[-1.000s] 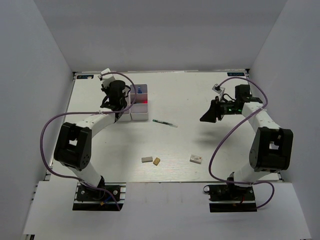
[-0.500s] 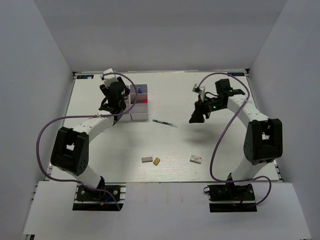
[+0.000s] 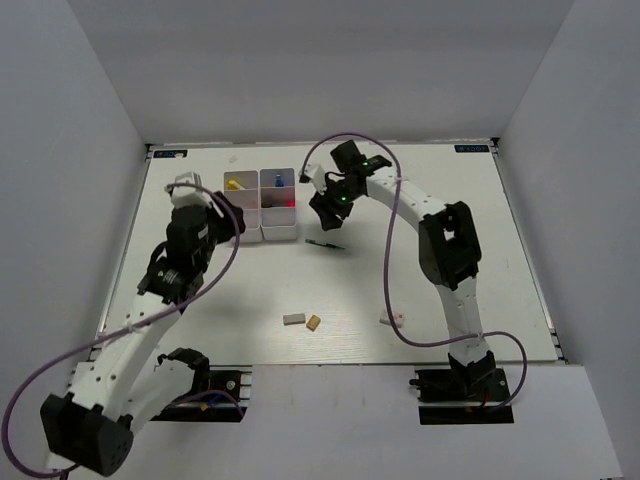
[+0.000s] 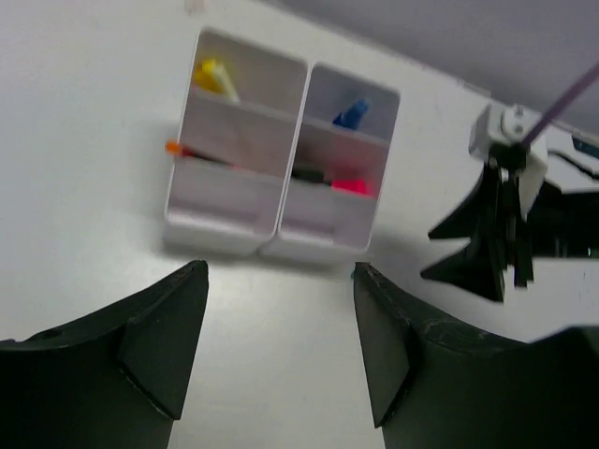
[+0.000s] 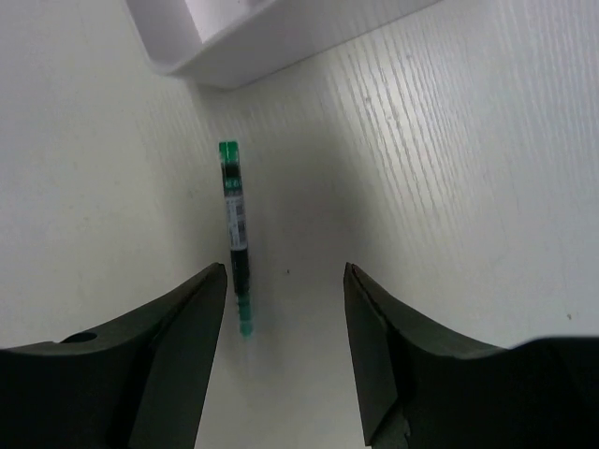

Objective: Sort the stationery into containers
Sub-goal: Grab a piece of stationery with the right arm

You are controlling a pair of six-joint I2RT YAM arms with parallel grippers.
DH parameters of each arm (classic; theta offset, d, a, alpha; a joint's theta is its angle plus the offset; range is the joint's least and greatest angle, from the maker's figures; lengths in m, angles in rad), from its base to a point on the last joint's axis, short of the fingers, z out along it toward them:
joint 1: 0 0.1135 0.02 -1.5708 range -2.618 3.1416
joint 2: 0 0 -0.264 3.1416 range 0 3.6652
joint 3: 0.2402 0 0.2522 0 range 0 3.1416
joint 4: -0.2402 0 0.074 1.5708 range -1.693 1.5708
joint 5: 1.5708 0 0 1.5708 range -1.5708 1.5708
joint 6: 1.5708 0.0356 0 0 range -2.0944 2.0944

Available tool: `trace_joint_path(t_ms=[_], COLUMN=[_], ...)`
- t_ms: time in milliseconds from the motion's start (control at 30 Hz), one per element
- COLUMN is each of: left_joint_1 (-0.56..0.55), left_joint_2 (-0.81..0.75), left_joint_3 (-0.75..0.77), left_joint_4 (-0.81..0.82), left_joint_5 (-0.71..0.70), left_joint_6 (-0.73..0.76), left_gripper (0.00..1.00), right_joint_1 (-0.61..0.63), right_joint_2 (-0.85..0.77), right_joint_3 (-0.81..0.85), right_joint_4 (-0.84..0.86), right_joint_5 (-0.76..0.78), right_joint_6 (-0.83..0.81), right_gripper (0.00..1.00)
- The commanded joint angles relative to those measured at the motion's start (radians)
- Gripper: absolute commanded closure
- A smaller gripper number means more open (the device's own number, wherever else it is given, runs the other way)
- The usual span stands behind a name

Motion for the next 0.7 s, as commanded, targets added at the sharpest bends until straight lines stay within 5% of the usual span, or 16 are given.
trace_joint_path(t_ms=[0,200,667], left_joint_1=[-0.002,-0.002,-0.002], left_joint_2=[-0.146,-0.333,-0.303], left_joint_3=[-0.109,-0.178,-0.160], left_joint_4=[-0.256,-0.347,-0.395], left_joint_5=[0.070,0.050,0.082], left_joint_6=[-0.111,-0.163,-0.163], left_gripper=[0.27,0.27,0.25], right_joint_1=[0.046,0.083,0.161], right_joint_2=[0.044,0.050,0.037], right_joint_3=[0.097,0.049,-0.119], right_joint_4=[-0.106,-0.072,0.067], right_joint_5=[0.112,0.138,0.230], right_joint_6=[0.005,-0.020,0.003], right_gripper=[0.41,0.41,0.42])
